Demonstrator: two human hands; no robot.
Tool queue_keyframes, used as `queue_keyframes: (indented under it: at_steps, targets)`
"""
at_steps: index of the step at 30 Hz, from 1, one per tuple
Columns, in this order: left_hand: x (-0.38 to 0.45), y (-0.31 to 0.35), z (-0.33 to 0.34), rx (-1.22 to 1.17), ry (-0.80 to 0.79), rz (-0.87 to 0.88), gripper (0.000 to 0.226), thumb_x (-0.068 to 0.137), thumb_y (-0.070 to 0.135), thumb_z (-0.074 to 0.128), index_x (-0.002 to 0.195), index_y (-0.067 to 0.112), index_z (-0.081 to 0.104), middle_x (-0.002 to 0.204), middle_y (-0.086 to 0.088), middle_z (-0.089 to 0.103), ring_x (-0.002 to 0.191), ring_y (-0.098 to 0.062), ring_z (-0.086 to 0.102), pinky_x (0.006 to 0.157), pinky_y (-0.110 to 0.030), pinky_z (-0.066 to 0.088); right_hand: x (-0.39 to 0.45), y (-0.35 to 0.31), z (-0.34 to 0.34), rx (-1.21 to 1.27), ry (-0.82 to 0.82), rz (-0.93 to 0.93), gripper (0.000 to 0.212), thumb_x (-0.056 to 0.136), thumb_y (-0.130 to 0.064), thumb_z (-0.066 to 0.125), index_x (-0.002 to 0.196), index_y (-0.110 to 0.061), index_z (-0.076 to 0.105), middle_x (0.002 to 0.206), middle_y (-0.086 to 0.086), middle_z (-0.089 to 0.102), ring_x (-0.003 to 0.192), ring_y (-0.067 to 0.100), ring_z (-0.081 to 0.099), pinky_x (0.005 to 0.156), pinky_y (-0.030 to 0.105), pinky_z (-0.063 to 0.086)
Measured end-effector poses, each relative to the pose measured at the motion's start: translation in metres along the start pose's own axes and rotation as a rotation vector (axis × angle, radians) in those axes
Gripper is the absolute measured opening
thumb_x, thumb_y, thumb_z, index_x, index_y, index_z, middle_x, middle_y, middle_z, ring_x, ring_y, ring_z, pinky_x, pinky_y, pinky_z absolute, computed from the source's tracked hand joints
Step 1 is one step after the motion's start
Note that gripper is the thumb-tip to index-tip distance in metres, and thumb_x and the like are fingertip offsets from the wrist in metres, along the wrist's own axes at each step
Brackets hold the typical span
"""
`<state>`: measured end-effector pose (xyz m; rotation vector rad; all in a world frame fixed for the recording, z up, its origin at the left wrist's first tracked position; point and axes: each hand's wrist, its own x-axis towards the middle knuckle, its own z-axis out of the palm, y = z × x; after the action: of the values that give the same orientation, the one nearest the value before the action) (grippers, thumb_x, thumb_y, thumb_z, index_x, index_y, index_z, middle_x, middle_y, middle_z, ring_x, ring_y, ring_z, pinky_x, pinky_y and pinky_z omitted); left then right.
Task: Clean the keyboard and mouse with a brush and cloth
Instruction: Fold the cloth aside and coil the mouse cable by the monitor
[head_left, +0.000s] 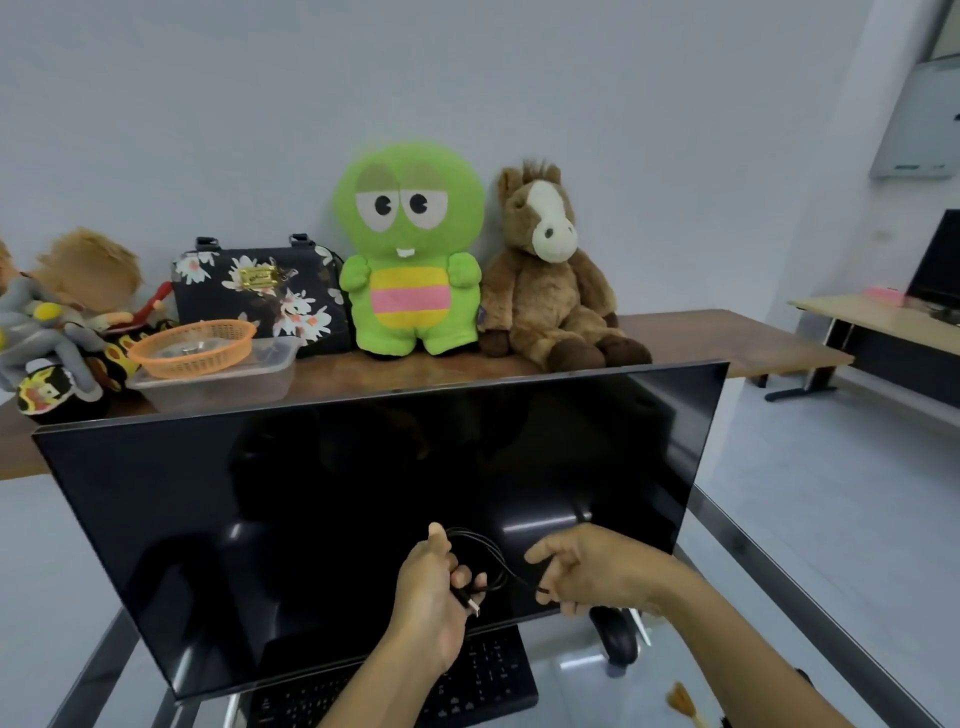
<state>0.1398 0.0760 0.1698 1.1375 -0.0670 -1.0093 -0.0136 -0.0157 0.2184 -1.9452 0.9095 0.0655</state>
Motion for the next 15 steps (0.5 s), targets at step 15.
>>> queue_keyframes:
  at_steps: [15]
  targets:
    - [0.053, -0.145, 0.025, 0.456, -0.073, -0.171, 0.026, 0.099, 0.027, 0.049, 0.093, 0.003, 0.058, 0.084, -0.012, 0.060, 0.081, -0.024, 0.060, 0.076, -0.040, 0.051, 0.044, 0.156, 0.030, 0.231, 0.323, 0.213, 0.021, 0.090, -0.019, 0.060, 0.072, -0.012, 0.050, 0.065, 0.003, 0.052, 0.050, 0.008, 0.053, 0.051, 0.014, 0.038]
